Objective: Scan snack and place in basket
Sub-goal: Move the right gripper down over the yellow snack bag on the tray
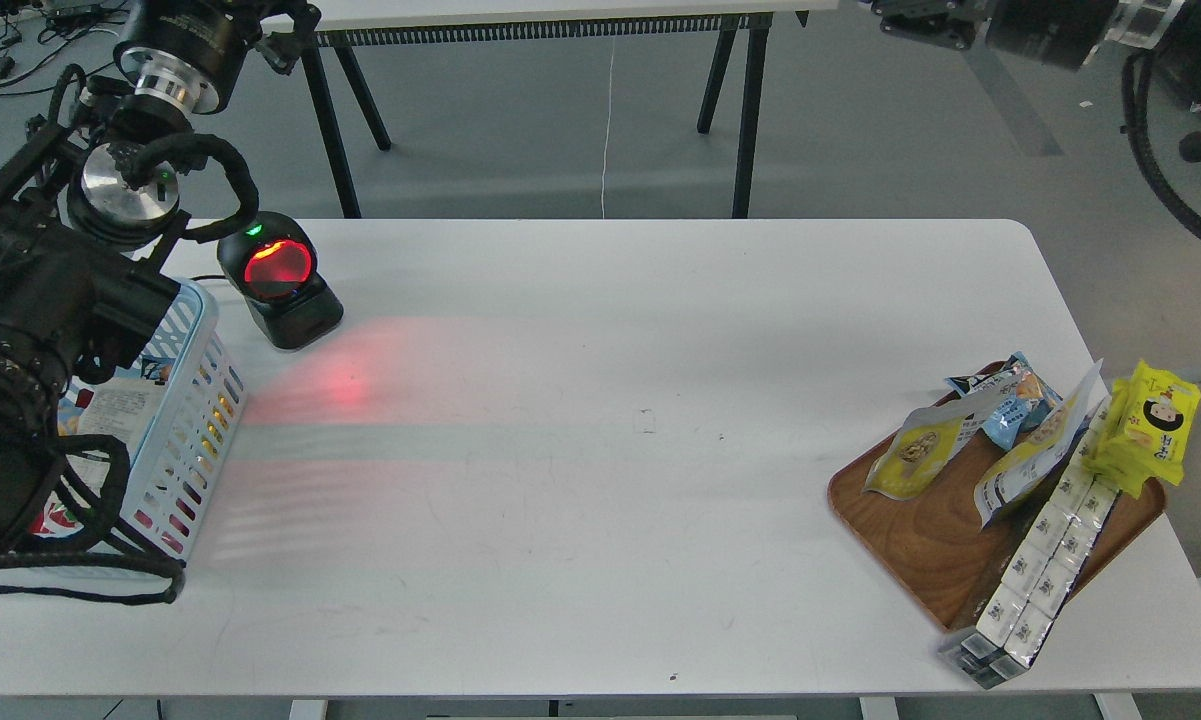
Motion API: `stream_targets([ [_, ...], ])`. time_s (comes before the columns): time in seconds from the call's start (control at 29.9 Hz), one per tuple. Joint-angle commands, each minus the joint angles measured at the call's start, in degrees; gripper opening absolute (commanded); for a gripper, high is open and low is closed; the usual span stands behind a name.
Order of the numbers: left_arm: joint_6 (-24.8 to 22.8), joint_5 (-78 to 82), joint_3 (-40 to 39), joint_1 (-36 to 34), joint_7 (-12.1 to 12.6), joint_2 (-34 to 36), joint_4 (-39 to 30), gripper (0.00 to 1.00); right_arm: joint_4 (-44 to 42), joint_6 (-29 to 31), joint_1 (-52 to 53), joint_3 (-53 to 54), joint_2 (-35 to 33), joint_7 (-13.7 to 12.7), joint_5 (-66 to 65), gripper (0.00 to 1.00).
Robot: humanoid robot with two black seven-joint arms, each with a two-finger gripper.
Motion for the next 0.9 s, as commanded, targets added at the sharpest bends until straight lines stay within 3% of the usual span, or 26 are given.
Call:
stream_targets([
  [0.0,0.0,0.0,0.0,0.12,-0.19,-0.02,0.0,1.0,2.29,-0.02,5.75,-7.37,0.78,0.19,-6.84,0.99],
  [0.23,0.0,0.0,-0.79,0.12,-0.28,2.17,0.09,1.0,6.85,-0.02,14.46,-17.83,3.5,1.3,-16.41,0.99],
  [0.6,0.0,0.0,-0.88,-0.67,-0.19,2.97,0.09,1.0,10.63,-0.02,24.39,-33.21,18.18,1.3,-35.75,0.99],
  [0.87,0.0,-0.09,-0.97,-0.59,-0.2,3.67,0.0,1.0,23.55,-0.02,29.14,-41.75,13.71,1.3,-50.6,0.98],
])
